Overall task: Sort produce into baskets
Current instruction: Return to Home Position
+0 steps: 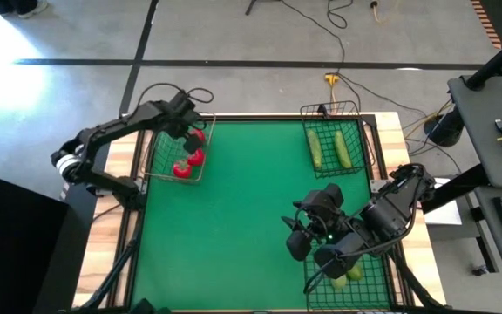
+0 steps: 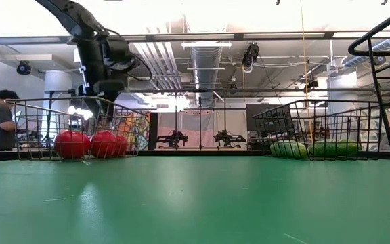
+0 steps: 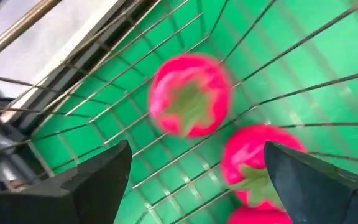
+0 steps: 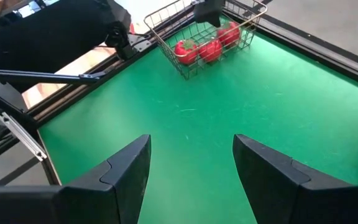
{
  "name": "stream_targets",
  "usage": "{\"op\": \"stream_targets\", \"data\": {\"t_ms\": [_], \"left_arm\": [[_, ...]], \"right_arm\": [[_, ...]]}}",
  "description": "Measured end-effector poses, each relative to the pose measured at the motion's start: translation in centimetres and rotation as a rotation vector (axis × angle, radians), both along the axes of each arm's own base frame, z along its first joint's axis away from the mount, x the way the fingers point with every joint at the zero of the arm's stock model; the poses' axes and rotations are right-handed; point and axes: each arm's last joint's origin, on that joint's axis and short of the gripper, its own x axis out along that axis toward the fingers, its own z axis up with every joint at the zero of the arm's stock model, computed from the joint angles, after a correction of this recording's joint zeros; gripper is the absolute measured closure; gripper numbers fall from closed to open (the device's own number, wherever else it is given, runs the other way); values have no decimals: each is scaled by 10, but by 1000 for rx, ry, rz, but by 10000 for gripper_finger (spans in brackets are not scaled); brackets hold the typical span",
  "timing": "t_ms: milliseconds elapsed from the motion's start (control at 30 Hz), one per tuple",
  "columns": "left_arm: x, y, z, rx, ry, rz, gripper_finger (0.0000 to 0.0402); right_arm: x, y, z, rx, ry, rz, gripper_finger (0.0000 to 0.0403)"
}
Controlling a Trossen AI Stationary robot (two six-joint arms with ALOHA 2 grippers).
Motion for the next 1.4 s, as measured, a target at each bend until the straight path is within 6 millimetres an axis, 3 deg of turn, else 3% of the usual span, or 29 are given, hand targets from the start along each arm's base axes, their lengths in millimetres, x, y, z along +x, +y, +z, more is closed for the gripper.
{"op": "stream_targets", "data": {"t_ms": [267, 433, 600, 900, 1067, 1133, 1200, 1400], "left_arm": [[-2, -14, 29, 13, -280, 39, 76], [-3, -45, 54, 2, -493, -54, 100], [-2, -89, 72, 53, -672, -209, 136], [-7, -172, 67, -54, -1073, -523, 262], [-22, -193, 60, -175, -1117, -576, 369], [-30, -197, 64, -200, -1159, -586, 392], [-40, -199, 68, -215, -1200, -589, 389], [-67, -197, 64, -212, -1150, -555, 388]], "right_arm": [[11, 6, -12, -49, 14, -19, 184], [22, 5, -22, -54, 44, -34, 184], [33, 0, -25, -65, 48, -33, 184], [74, -36, -17, -93, 69, 181, 184], [99, -63, -25, -247, 120, 357, 187], [110, -73, -34, -267, 133, 413, 200], [122, -80, -46, -255, 120, 492, 225], [153, -87, -78, -137, -74, 781, 342]]}}
